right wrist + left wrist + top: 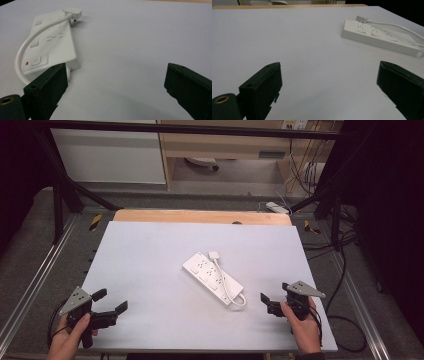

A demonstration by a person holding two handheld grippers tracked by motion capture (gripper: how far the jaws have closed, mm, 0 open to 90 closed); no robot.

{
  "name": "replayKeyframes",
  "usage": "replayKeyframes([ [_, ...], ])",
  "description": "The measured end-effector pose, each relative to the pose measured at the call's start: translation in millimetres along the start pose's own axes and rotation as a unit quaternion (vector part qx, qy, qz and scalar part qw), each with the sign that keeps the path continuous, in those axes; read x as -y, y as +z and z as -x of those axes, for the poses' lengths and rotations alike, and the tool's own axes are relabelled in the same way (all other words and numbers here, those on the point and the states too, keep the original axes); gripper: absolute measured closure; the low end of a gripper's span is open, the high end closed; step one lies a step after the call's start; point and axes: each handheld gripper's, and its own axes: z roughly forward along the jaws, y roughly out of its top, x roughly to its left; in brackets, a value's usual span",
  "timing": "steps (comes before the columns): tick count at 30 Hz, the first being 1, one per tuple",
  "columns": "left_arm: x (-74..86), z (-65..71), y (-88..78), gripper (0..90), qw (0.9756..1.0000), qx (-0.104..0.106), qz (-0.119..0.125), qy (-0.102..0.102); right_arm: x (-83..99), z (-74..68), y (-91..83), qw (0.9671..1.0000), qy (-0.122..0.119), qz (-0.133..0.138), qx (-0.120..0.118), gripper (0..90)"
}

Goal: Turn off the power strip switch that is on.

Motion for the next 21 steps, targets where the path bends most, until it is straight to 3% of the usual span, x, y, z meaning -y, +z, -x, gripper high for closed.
replayKeyframes([
  [21, 2.9, -2.1, 1.2, 6.5, 0.9998, 0.001, -0.015, -0.009, -10.1, -10.8, -5.2, 0.9995, -0.001, 0.016, -0.026, 4.2],
])
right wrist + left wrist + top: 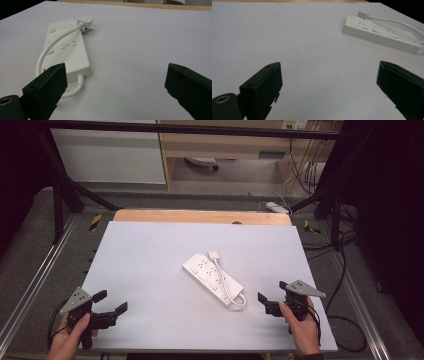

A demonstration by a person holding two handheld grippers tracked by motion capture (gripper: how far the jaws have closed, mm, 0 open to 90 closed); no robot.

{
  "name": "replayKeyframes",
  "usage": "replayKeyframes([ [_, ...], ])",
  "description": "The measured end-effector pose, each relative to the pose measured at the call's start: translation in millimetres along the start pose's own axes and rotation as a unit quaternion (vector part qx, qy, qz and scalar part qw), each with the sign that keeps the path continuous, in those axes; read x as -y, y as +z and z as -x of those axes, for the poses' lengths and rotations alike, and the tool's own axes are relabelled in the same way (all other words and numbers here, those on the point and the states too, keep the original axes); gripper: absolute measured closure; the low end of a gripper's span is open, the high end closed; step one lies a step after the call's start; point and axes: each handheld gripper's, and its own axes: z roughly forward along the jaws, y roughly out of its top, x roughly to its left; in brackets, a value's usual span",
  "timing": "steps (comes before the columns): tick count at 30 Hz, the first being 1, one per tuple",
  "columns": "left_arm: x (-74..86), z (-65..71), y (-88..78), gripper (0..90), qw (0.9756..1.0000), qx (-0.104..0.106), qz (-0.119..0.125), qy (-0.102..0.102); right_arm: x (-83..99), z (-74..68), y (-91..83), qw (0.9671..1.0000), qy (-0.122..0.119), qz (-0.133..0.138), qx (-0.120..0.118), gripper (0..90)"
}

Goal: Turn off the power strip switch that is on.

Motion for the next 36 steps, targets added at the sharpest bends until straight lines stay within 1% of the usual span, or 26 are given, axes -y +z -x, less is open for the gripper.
replayKeyframes([
  [7, -0.3, -0.2, 0.7, 6.6, 1.0, 0.0, 0.0, 0.002, -4.2, -3.6, -2.0, 0.9999, 0.004, 0.01, -0.005, 3.6],
  [8, -0.4, -0.2, 1.1, 6.6, 1.0, -0.001, 0.0, 0.002, -5.3, -4.1, -3.3, 0.9997, 0.01, 0.018, -0.013, 3.6],
  [11, 0.1, 0.3, 1.6, 6.6, 1.0, -0.001, -0.002, 0.002, -6.9, -5.6, -4.4, 0.9994, 0.016, 0.025, -0.018, 3.3],
  [13, 0.6, 0.3, 1.2, 6.6, 1.0, -0.002, -0.003, 0.002, -9.1, -7.5, -4.3, 0.9994, 0.013, 0.027, -0.017, 3.2],
  [15, 0.9, -0.6, 0.5, 6.6, 1.0, -0.004, -0.003, 0.002, -11.5, -9.2, -3.8, 0.9994, 0.017, 0.026, -0.016, 3.2],
  [17, 1.5, -1.3, 1.5, 6.6, 1.0, -0.003, -0.005, -0.004, -13.1, -11.2, -2.5, 0.9995, 0.016, 0.022, -0.014, 3.3],
  [20, 1.8, -1.2, 2.8, 6.6, 0.9999, -0.006, -0.012, -0.004, -15.1, -14.3, 0.5, 0.9998, 0.019, 0.009, -0.002, 3.7],
  [24, 2.2, -1.1, 3.2, 6.6, 0.9998, -0.007, -0.017, -0.002, -19.5, -16.3, 3.0, 0.9999, 0.011, 0.003, -0.005, 3.7],
  [27, 2.3, -1.1, 4.7, 6.6, 0.9997, -0.008, -0.022, -0.004, -27.1, -19.0, 3.8, 0.9999, 0.005, 0.003, -0.014, 3.7],
  [30, 2.7, -1.1, 4.2, 6.8, 0.9997, -0.009, -0.023, -0.001, -35.0, -20.9, 3.8, 0.9998, 0.001, 0.005, -0.018, 3.8],
  [34, 2.1, -2.4, 2.2, 6.7, 0.9998, -0.014, -0.015, -0.004, -40.7, -20.9, 6.1, 0.9998, 0.011, 0.005, -0.018, 4.2],
  [36, 2.0, -2.8, 2.5, 6.7, 0.9998, -0.015, -0.015, -0.006, -44.6, -21.1, 7.3, 0.9998, 0.01, 0.006, -0.015, 4.5],
])
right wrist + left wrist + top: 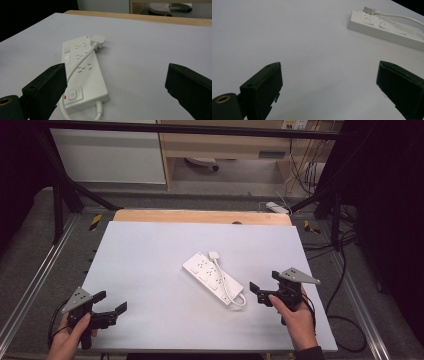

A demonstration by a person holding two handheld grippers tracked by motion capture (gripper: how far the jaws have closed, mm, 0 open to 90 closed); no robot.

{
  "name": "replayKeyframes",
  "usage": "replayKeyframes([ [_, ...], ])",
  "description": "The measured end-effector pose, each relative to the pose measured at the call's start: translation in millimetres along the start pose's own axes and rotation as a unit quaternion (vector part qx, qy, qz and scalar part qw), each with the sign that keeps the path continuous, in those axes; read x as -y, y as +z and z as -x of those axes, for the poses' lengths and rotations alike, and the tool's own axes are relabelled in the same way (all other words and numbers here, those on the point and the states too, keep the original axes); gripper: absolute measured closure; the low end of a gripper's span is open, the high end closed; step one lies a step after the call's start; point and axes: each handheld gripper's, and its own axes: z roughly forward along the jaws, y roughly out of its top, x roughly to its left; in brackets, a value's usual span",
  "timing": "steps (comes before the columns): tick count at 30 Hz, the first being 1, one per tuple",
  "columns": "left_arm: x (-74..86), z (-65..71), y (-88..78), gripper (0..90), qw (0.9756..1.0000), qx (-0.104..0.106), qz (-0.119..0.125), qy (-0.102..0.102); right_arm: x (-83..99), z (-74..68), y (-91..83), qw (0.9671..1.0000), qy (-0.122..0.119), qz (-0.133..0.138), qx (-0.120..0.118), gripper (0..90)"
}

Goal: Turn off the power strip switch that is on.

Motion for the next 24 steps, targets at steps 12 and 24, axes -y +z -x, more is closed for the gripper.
replayKeyframes([
  [12, 0.6, 0.1, 0.0, 6.7, 1.0, 0.0, -0.003, 0.001, -26.8, -12.0, 6.8, 0.9994, -0.03, -0.016, 0.003, 6.2],
  [24, 0.0, -0.3, 0.7, 6.8, 0.9999, 0.012, 0.0, -0.008, -43.6, -22.7, 18.4, 0.9978, -0.044, -0.047, -0.016, 10.7],
])
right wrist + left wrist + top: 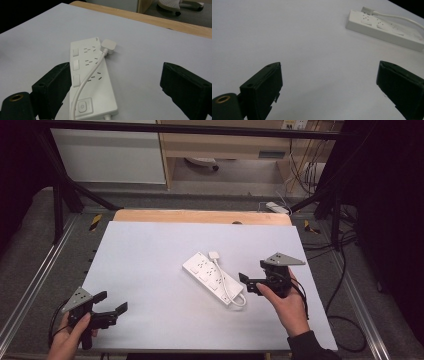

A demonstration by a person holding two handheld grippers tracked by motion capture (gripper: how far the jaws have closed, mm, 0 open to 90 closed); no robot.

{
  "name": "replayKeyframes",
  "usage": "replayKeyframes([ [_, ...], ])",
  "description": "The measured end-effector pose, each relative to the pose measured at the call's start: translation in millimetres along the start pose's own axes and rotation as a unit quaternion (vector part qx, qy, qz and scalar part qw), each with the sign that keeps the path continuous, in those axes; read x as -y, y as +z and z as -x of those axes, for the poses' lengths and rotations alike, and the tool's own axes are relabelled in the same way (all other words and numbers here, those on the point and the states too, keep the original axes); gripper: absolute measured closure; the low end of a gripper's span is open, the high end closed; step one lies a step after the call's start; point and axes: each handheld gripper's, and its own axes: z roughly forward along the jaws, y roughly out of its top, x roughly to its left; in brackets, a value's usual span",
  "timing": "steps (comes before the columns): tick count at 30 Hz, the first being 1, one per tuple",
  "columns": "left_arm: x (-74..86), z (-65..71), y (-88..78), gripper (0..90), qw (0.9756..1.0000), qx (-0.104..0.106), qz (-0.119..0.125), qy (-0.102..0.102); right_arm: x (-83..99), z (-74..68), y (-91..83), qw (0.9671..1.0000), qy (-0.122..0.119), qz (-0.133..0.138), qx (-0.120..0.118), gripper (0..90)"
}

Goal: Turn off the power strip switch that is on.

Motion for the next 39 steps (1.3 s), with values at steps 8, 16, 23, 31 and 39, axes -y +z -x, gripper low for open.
replayKeyframes([
  [8, 0.7, -0.6, 0.3, 6.9, 0.9999, -0.01, -0.004, 0.001, -10.0, -5.5, 6.2, 0.9999, -0.013, 0.0, 0.001, 12.0],
  [16, 1.0, -0.4, 1.2, 6.9, 0.9999, -0.01, -0.01, 0.004, -13.3, -6.6, 11.8, 0.9997, -0.02, -0.003, 0.012, 16.5],
  [23, 1.3, 1.5, 2.9, 7.1, 0.9998, -0.01, -0.013, 0.007, -17.9, -7.1, 16.2, 0.9998, -0.02, 0.003, 0.006, 23.8],
  [31, 1.1, 1.4, 2.5, 6.6, 0.9999, -0.01, -0.011, 0.008, -22.2, -13.3, 22.5, 0.9987, -0.048, 0.009, 0.013, 38.3],
  [39, 1.4, 1.7, 2.7, 6.7, 0.9998, -0.009, -0.014, 0.012, -26.8, -17.0, 32.5, 0.9982, -0.059, 0.005, 0.004, 56.8],
])
